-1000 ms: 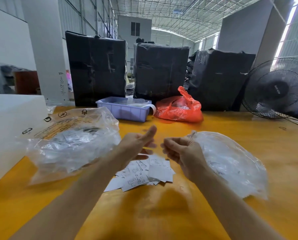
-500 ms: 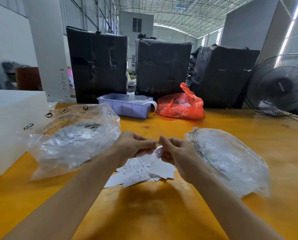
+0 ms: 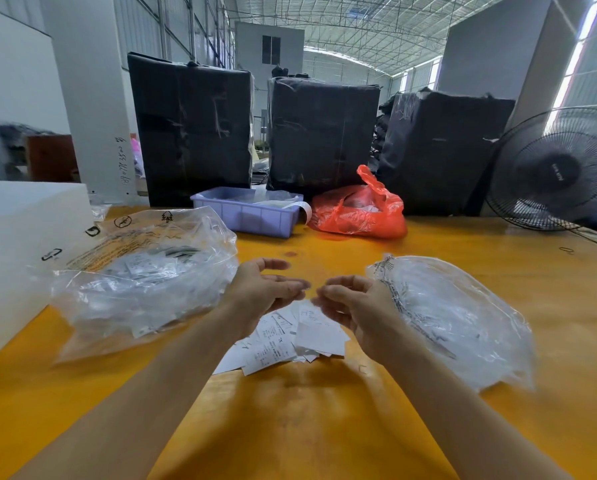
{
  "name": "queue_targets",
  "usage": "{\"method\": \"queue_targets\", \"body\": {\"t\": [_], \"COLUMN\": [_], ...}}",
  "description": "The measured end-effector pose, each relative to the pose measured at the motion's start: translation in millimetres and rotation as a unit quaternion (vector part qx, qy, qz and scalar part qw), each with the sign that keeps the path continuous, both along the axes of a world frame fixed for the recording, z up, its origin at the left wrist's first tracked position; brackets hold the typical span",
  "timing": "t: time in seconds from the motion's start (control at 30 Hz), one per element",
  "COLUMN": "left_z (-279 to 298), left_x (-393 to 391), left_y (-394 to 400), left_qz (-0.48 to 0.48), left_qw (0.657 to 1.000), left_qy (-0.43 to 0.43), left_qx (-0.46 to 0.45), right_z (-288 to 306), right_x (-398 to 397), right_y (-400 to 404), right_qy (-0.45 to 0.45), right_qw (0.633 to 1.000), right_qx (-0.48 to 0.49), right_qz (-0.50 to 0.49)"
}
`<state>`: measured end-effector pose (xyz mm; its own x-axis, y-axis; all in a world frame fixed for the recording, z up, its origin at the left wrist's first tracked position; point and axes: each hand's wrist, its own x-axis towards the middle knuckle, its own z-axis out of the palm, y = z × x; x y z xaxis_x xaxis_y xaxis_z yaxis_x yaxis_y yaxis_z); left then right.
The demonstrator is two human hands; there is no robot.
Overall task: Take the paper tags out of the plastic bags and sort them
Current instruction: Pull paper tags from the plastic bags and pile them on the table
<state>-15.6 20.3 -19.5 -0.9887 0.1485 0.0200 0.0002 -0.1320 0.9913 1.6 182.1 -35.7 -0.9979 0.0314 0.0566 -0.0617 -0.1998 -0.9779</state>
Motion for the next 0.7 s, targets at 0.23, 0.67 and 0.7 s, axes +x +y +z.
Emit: {"method": "queue_targets", "body": {"t": [0.23, 0.67, 0.7], "left_z": [-4, -7, -7], "left_x": [1, -3, -4], "left_y": [1, -6, -6], "left_qz": [-0.073, 0.09, 0.09], "left_qw": [0.979, 0.984, 0.985], "left_qy": [0.063, 0.065, 0.061], "left_qx": [-0.177, -0.141, -0.136], "right_z": [-2, -7, -9], "right_x": [4, -2, -1], "right_y": [-1, 20, 20], "right_qy": [0.204, 0.083, 0.088], "right_qw": [0.923, 0.797, 0.791], "right_qx": [0.323, 0.594, 0.602], "right_qz": [-0.046, 0.065, 0.065]}}
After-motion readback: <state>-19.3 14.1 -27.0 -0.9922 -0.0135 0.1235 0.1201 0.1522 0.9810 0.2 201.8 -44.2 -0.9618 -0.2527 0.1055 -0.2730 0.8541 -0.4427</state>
